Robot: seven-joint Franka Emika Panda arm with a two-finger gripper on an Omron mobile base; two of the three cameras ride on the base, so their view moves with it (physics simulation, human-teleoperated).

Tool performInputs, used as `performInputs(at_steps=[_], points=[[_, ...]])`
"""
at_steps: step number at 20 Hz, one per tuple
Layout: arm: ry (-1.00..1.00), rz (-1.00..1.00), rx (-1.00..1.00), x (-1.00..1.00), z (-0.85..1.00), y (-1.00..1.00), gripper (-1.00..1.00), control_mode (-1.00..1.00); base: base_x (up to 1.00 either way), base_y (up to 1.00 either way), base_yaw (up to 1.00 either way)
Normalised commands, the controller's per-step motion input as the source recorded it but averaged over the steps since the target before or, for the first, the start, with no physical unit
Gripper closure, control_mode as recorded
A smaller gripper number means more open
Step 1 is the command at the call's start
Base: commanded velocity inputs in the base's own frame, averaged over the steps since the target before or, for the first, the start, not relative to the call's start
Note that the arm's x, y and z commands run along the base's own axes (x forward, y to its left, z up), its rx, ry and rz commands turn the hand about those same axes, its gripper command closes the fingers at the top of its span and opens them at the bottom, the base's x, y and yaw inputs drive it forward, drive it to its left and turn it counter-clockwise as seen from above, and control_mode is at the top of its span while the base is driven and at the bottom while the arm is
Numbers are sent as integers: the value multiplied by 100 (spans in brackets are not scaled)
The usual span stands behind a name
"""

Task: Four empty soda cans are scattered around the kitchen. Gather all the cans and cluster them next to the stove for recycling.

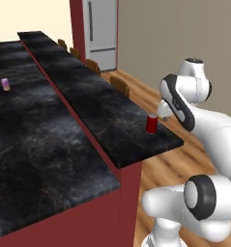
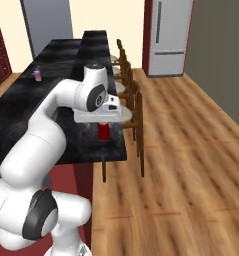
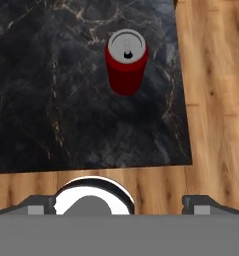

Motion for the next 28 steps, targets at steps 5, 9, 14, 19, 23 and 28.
performInputs(at_steps=[5, 9, 14, 19, 23, 28], points=[[1, -8, 0, 16, 0, 16, -100, -100, 0, 0, 0], [2, -7, -4, 21, 0, 28, -100, -100, 0, 0, 0], [0, -9, -3, 15, 0, 26, -100, -100, 0, 0, 0], [1, -12, -4, 22, 0, 6, -100, -100, 0, 0, 0], [0, -7, -1, 15, 0, 0, -100, -100, 0, 0, 0], [0, -3, 0, 17, -1, 0, -100, -100, 0, 0, 0]])
